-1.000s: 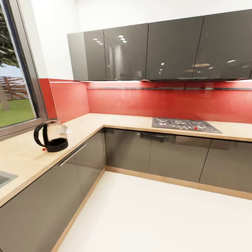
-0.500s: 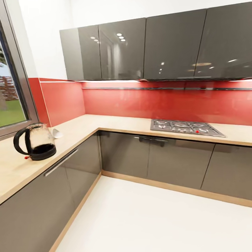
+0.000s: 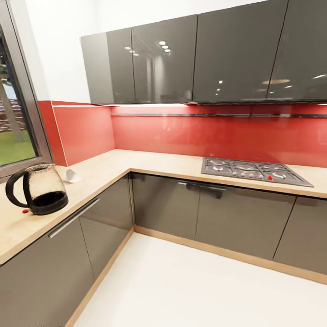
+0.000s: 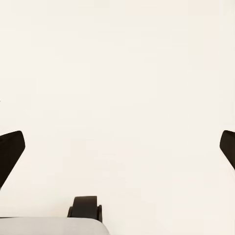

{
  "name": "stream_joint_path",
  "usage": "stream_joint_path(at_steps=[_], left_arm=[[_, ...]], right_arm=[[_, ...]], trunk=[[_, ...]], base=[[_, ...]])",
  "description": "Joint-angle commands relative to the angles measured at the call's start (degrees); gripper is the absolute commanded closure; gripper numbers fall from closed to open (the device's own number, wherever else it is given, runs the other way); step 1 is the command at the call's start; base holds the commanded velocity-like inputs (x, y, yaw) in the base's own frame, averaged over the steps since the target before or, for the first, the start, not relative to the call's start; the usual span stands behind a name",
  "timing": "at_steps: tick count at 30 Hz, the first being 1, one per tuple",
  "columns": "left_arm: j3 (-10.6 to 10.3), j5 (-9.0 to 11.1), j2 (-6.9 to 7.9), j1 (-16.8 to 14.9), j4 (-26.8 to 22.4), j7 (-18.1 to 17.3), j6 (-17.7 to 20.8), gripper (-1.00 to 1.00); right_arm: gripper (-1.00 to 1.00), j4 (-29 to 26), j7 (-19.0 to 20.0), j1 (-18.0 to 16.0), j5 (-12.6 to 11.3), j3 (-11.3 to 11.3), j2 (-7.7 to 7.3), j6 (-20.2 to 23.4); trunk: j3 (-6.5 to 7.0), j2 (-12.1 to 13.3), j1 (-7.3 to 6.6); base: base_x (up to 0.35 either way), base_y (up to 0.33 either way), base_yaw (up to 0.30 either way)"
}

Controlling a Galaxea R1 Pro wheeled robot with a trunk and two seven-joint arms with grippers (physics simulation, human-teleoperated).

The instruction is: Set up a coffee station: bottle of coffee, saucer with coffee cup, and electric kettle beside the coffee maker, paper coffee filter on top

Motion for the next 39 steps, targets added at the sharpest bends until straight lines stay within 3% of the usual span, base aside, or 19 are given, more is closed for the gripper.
stream_joint_path(at_steps=[1,14,39], left_arm=[[0.0,0.0,-0.01,0.0,-0.1,0.0,-0.1,-1.00],[0.0,0.0,-0.01,0.0,-0.1,0.0,-0.1,-1.00],[0.0,0.0,-0.01,0.0,-0.1,0.0,-0.1,-1.00]], right_arm=[[-1.00,0.0,0.0,0.0,0.0,0.0,-0.01,-0.2],[-1.00,0.0,0.0,0.0,0.0,0.0,-0.01,-0.2],[-1.00,0.0,0.0,0.0,0.0,0.0,-0.01,-0.2]], trunk=[[-0.05,0.0,0.02],[-0.05,0.0,0.02],[-0.05,0.0,0.02]], base=[[0.152,-0.072,0.254],[0.043,-0.019,0.247],[0.224,-0.178,0.048]])
